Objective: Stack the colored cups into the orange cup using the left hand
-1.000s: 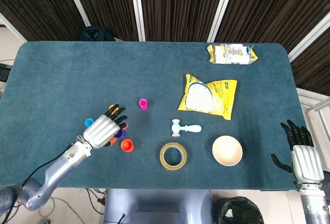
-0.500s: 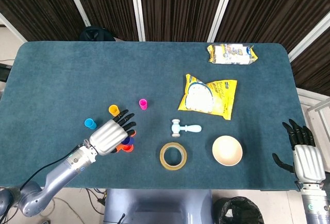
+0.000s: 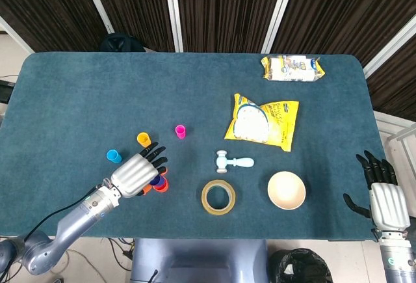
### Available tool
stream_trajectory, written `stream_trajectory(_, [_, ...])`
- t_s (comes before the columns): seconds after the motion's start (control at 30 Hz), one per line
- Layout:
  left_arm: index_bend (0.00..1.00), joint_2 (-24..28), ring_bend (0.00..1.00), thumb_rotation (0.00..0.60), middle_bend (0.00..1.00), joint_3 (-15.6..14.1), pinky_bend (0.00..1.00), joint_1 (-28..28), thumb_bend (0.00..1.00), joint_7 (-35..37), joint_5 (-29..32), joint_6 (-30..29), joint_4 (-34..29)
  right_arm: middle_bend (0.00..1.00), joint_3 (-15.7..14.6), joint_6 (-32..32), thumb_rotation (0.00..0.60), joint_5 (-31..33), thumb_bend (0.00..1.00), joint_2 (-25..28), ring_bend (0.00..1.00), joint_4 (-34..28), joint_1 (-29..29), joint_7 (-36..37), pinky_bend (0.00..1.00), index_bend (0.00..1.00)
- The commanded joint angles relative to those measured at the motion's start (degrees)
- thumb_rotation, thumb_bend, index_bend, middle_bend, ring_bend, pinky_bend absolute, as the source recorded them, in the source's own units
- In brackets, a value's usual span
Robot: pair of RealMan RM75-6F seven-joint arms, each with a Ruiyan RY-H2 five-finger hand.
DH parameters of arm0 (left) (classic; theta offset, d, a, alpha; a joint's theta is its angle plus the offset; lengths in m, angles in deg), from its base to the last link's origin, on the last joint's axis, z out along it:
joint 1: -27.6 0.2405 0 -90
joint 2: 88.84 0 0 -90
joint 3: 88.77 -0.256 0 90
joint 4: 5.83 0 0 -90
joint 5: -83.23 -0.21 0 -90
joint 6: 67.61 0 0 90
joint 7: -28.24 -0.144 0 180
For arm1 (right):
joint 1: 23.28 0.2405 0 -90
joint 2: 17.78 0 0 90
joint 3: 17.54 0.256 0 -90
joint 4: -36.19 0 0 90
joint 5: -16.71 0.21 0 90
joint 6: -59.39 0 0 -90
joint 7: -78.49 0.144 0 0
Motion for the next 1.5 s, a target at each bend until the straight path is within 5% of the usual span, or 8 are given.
stream_trajectory(0.03, [0.33, -0.3, 0.00, 0.600, 0.21, -0.1, 0.04, -0.3, 0.24, 0.0, 0.6, 0.4, 0.6, 0.05, 0.1, 0.0, 0.600, 0.2, 0.32, 0.0, 0.10, 0.0, 0.0, 0.1, 0.00, 0.09])
stream_trajectory(0.4, [0.22, -1.1, 0.00, 0.600, 0.19, -0.2, 0.04, -1.7, 0.17, 0.7, 1.9, 1.5, 1.9, 0.05, 0.4, -0.2, 0.600, 0.8, 0.32, -0.1, 0.10, -0.2, -0.2, 0.1, 0.00, 0.09])
stream_trajectory(0.93, [0.16, 3.1, 0.00, 0.600, 0.19, 2.1, 0.04, 1.8, 0.15, 4.2, 3.3, -7.3, 7.0, 0.05, 0.4, -0.2, 0.600, 1.0, 0.32, -0.2, 0.10, -0.5, -0.3, -0.2, 0.00, 0.09])
stream_trajectory(1.2, [0.14, 0.8, 0.00, 0.600, 0.19, 5.4, 0.04, -0.9, 0.15, 9.1, 9.8, -2.5, 18.0, 0.05, 0.1, 0.4, 0.600, 1.0, 0.32, -0.8, 0.10, -0.4, 0.0, -1.3, 0.00, 0.09])
stream_trajectory(1.5, [0.18, -4.0, 0.00, 0.600, 0.19, 5.8, 0.04, -4.9, 0.15, 8.9, 14.3, 3.6, 24.1, 0.05, 0.2, 0.6, 0.600, 1.4, 0.32, -1.1, 0.10, 0.0, 0.0, -1.5, 0.00, 0.09])
